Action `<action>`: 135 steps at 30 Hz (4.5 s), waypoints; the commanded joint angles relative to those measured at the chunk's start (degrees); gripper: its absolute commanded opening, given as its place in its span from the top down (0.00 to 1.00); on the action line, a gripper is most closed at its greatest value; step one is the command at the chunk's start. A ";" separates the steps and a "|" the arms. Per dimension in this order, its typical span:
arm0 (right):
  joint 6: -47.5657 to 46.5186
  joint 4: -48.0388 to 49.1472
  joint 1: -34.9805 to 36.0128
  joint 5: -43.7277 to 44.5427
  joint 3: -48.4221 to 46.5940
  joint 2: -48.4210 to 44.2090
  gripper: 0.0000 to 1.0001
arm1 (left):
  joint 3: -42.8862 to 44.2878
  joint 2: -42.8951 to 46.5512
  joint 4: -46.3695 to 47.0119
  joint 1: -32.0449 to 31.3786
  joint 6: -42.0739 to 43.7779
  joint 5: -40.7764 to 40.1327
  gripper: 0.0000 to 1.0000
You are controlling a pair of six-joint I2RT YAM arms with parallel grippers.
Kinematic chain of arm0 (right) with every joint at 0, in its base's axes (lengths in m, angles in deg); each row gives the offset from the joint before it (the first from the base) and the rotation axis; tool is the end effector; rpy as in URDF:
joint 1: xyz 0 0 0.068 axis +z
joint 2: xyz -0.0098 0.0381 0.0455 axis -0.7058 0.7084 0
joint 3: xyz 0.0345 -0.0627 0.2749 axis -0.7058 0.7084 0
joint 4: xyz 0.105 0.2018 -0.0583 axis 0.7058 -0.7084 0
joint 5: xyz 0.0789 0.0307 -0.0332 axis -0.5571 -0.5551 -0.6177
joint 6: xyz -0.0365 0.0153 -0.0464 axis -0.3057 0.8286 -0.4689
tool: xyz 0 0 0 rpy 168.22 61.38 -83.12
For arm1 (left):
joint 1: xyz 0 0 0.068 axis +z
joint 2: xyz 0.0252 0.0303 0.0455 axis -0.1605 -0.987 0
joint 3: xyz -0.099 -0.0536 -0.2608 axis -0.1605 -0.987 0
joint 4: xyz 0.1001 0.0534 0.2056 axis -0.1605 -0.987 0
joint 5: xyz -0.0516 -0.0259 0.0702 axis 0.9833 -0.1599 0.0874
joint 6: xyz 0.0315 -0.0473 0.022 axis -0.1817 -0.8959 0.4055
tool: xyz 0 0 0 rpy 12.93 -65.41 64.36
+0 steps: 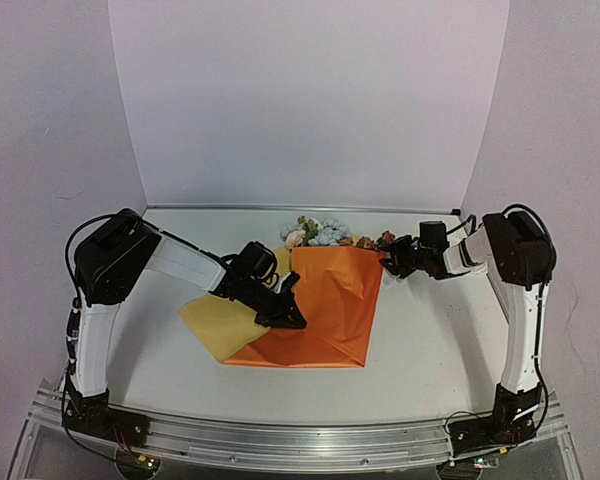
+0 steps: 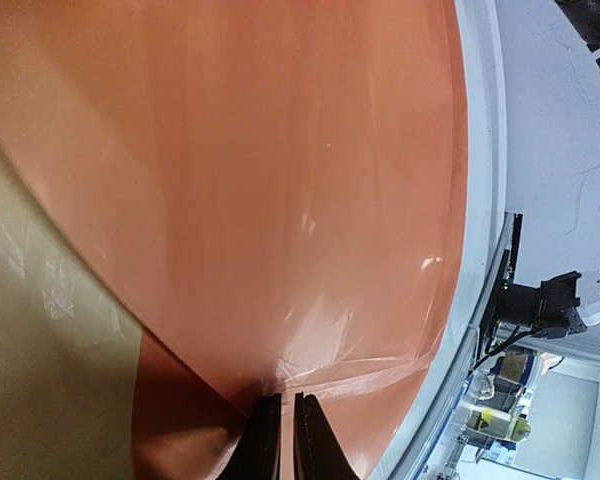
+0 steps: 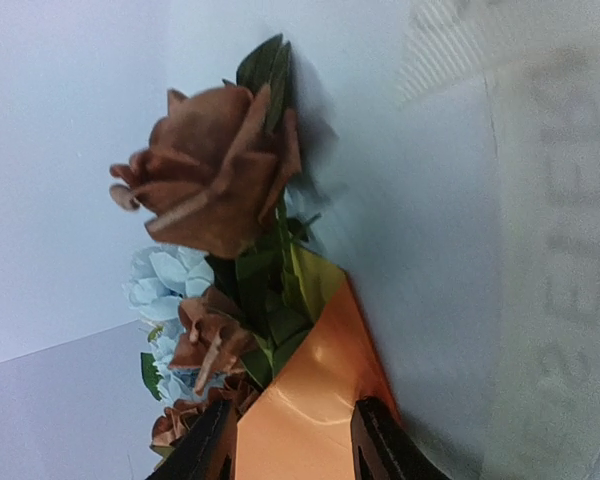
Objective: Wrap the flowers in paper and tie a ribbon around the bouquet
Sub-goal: Press the 2/3-folded wrapping paper at the center of the board.
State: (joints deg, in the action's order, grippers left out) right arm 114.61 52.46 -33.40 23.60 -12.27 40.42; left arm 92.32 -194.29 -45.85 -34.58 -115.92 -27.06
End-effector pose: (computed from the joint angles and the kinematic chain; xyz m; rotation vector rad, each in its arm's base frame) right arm 0.4340 0.1114 0.1294 0.8991 2.1430 1.3993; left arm 0.2828 -0.3109 0.1261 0.4868 2.7433 -1.3478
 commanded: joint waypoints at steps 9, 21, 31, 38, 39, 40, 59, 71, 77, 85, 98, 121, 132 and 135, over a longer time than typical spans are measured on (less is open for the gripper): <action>-7.08 -11.00 -0.91 -4.44 -0.97 -10.81 0.54 | 0.61 -3.80 -7.37 0.95 1.98 -6.81 0.91; -3.13 0.51 11.11 -5.48 25.71 -25.28 0.51 | 1.28 -4.09 -7.19 0.92 2.05 -6.43 0.92; -3.55 6.01 15.03 0.08 32.67 -22.79 0.50 | 1.05 -4.11 -7.12 0.92 2.19 -6.47 0.92; -4.97 6.28 14.52 4.98 32.00 -20.51 0.50 | 0.34 -3.99 -6.66 0.92 2.11 -6.65 0.92; -5.12 6.22 14.30 5.83 31.86 -20.25 0.50 | 0.27 -4.00 -6.59 0.92 2.15 -6.65 0.92; -5.26 6.24 13.93 6.42 31.76 -20.04 0.50 | 0.19 -4.01 -6.55 0.95 2.18 -6.64 0.92; -2.69 4.02 7.73 0.59 20.11 -13.15 0.48 | 0.00 -4.29 -5.74 1.13 2.24 -5.95 0.93; -2.55 4.66 12.42 -1.80 31.72 -24.19 0.43 | -0.05 -4.45 -5.53 1.10 2.01 -6.09 0.93; -1.58 5.04 15.94 -1.43 36.52 -27.99 0.43 | 0.50 -4.64 -5.83 1.10 2.10 -6.22 0.93; -1.06 5.65 20.59 -0.26 41.35 -30.30 0.41 | 0.60 -4.79 -6.03 1.10 2.19 -6.32 0.93; 1.44 8.34 29.43 3.56 49.25 -33.59 0.39 | 0.09 -4.64 -6.34 1.10 2.61 -6.75 0.93; -15.54 -33.31 35.00 7.61 39.30 -54.51 0.37 | 2.47 4.40 -8.80 1.01 3.50 -6.95 0.87; -36.43 -55.80 35.00 15.61 15.96 -44.22 0.49 | -4.27 18.71 -8.27 1.18 -1.35 -10.44 0.71; -40.76 -57.81 35.09 15.28 9.67 -38.55 0.52 | -10.85 24.34 -7.92 1.28 -4.32 -12.99 0.67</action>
State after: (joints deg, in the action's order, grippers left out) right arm 83.20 1.53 1.39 37.26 4.84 -4.22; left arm 88.39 -178.68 -54.25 -33.68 -116.08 -35.58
